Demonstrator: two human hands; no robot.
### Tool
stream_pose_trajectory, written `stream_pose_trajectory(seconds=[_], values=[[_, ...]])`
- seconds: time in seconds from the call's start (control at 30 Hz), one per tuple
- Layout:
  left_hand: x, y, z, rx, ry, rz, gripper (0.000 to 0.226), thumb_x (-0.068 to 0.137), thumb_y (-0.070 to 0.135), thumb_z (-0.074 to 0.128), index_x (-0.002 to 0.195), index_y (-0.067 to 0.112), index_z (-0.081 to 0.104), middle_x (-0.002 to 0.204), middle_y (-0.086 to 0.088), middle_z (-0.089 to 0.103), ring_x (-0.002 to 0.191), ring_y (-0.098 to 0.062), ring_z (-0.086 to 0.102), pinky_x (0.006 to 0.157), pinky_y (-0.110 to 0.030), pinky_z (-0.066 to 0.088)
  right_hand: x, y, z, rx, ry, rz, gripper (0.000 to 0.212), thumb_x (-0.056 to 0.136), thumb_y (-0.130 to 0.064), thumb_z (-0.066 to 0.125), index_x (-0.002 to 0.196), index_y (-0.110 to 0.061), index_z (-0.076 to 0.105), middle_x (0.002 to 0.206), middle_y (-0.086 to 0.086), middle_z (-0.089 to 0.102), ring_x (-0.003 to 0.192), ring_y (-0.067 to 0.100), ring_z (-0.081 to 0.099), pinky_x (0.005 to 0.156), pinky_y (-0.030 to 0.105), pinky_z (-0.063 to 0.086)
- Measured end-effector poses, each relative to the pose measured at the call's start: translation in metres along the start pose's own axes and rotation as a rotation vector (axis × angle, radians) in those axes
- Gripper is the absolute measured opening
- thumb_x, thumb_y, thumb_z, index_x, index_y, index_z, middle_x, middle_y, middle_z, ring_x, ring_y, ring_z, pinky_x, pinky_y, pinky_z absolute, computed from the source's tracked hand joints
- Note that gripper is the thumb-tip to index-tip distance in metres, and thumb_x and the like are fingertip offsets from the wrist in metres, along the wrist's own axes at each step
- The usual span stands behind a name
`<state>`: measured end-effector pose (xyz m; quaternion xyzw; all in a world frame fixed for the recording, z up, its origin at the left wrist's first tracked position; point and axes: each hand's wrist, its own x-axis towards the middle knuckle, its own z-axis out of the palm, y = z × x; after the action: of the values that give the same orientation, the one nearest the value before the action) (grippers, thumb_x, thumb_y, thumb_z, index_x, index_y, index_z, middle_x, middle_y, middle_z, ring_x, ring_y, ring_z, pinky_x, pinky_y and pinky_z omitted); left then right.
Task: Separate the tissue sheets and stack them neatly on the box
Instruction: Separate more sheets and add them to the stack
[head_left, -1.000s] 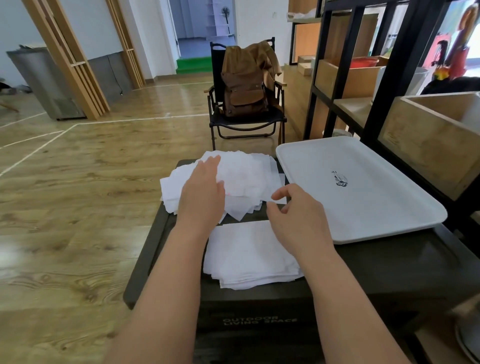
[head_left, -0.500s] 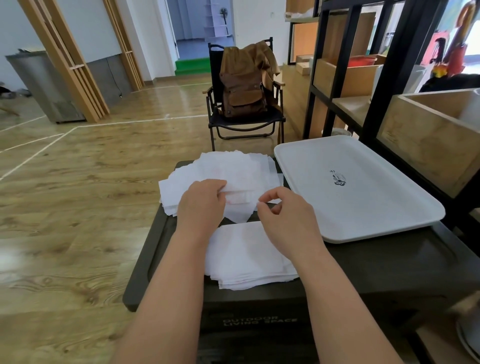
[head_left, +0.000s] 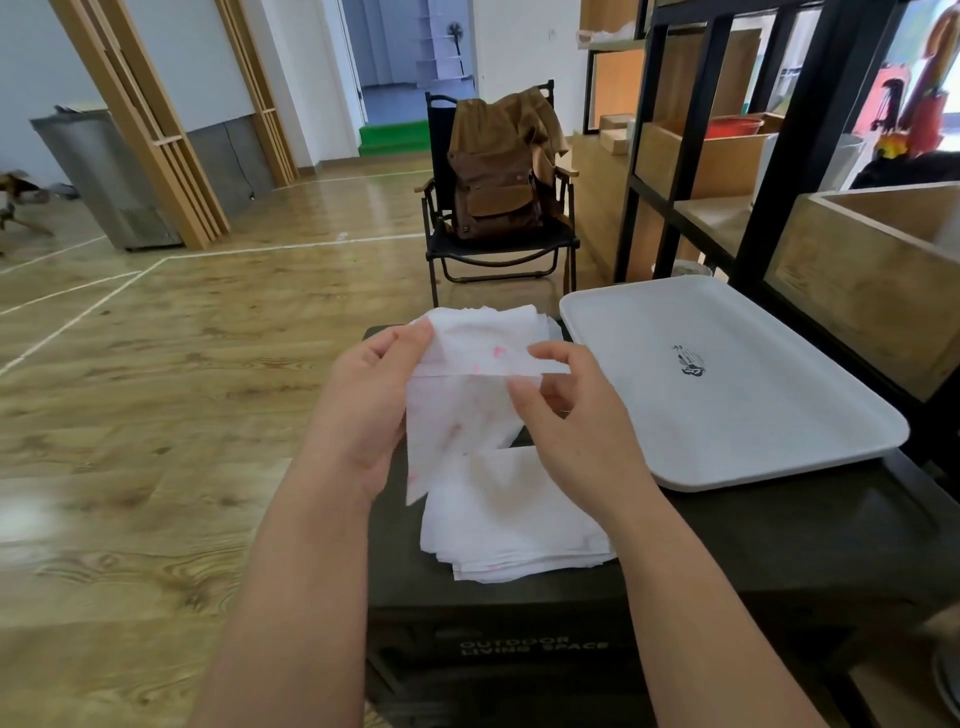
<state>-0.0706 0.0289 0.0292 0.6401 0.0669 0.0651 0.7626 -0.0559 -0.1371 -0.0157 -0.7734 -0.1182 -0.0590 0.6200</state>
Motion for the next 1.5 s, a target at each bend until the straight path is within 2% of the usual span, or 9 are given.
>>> stream_pose_trajectory(seconds=[0.1, 0.17, 0.33, 0.43, 0.53, 0.7, 0.97, 1.27, 1.5], values=[[-0.006, 0.002, 0.003, 0.038, 0.033, -0.004, 0.028, 0.098, 0.038, 0.058, 0.085, 0.02, 0.076, 0.086, -0.009, 0.076, 0.069, -0.023, 0.073, 0.05, -0.035, 0.055, -0.003, -0.006, 0.003, 0.06, 0.012, -0.005, 0.033, 0.09, -0.049, 0.057, 0.112, -0.057, 0.034, 0.091, 0.015, 0.066, 0.089, 0.025, 0.065, 0.075, 0.04, 0.058], [-0.006, 0.001, 0.006, 0.057, 0.045, -0.014, 0.028, 0.098, 0.04, 0.057, 0.084, 0.023, 0.075, 0.086, -0.007, 0.076, 0.068, -0.021, 0.072, 0.052, -0.036, 0.057, -0.005, -0.007, 0.003, 0.098, 0.018, -0.011, 0.042, 0.089, -0.042, 0.063, 0.113, -0.057, 0.032, 0.083, 0.014, 0.065, 0.087, 0.028, 0.065, 0.075, 0.043, 0.057], [-0.003, -0.003, 0.004, 0.169, 0.161, 0.055, 0.019, 0.093, 0.044, 0.063, 0.112, 0.039, 0.061, 0.1, -0.007, 0.072, 0.077, -0.019, 0.071, 0.052, -0.032, 0.055, -0.004, -0.005, -0.002, 0.133, 0.008, -0.102, 0.05, 0.088, -0.023, 0.069, 0.113, -0.056, 0.041, 0.077, -0.009, 0.068, 0.085, 0.016, 0.066, 0.069, 0.032, 0.059], [-0.003, -0.007, -0.006, 0.361, 0.03, 0.225, 0.031, 0.094, 0.037, 0.064, 0.117, 0.056, 0.057, 0.074, 0.003, 0.072, 0.071, -0.013, 0.071, 0.068, -0.031, 0.053, -0.002, -0.005, -0.004, 0.05, 0.051, -0.16, 0.036, 0.087, -0.02, 0.069, 0.107, -0.047, 0.056, 0.08, -0.031, 0.064, 0.084, 0.004, 0.064, 0.064, 0.022, 0.058], [-0.004, -0.006, -0.011, 0.458, -0.039, 0.302, 0.022, 0.089, 0.026, 0.072, 0.1, 0.045, 0.074, 0.082, 0.009, 0.075, 0.079, -0.009, 0.07, 0.069, -0.02, 0.053, -0.001, -0.002, -0.004, -0.045, 0.109, -0.17, 0.026, 0.086, -0.023, 0.071, 0.1, -0.045, 0.064, 0.085, -0.029, 0.06, 0.082, 0.004, 0.062, 0.069, 0.023, 0.057], [-0.002, -0.007, -0.017, 0.642, 0.074, 0.381, 0.032, 0.085, 0.017, 0.075, 0.094, 0.047, 0.07, 0.083, 0.01, 0.071, 0.072, 0.004, 0.06, 0.063, -0.005, 0.044, -0.001, 0.0, -0.003, -0.182, 0.184, -0.225, 0.025, 0.086, -0.022, 0.072, 0.104, -0.039, 0.068, 0.087, -0.029, 0.057, 0.08, -0.012, 0.052, 0.068, 0.002, 0.041], [-0.005, -0.002, -0.019, 0.705, 0.009, 0.407, 0.02, 0.085, 0.029, 0.076, 0.095, 0.046, 0.07, 0.078, 0.028, 0.069, 0.069, 0.009, 0.059, 0.064, -0.006, 0.041, 0.0, -0.005, -0.005, -0.169, 0.141, -0.294, 0.024, 0.09, -0.02, 0.068, 0.101, -0.041, 0.066, 0.091, -0.03, 0.054, 0.09, -0.016, 0.05, 0.07, 0.002, 0.042], [-0.006, 0.001, -0.023, 0.638, -0.052, 0.395, 0.008, 0.079, 0.03, 0.081, 0.082, 0.036, 0.078, 0.068, 0.017, 0.067, 0.057, 0.002, 0.049, 0.054, -0.007, 0.038, 0.001, -0.004, -0.008, -0.047, 0.084, -0.295, 0.035, 0.093, -0.018, 0.063, 0.097, -0.052, 0.06, 0.101, -0.023, 0.056, 0.1, -0.019, 0.046, 0.053, 0.004, 0.046], [-0.004, -0.001, -0.02, 0.79, 0.04, 0.52, 0.013, 0.085, 0.034, 0.074, 0.078, 0.044, 0.069, 0.094, 0.024, 0.063, 0.096, 0.003, 0.051, 0.073, -0.012, 0.039, 0.002, 0.0, -0.009, -0.244, 0.283, -0.326, 0.02, 0.088, -0.033, 0.068, 0.093, -0.049, 0.06, 0.092, -0.02, 0.044, 0.093, -0.01, 0.044, 0.072, 0.005, 0.04]])
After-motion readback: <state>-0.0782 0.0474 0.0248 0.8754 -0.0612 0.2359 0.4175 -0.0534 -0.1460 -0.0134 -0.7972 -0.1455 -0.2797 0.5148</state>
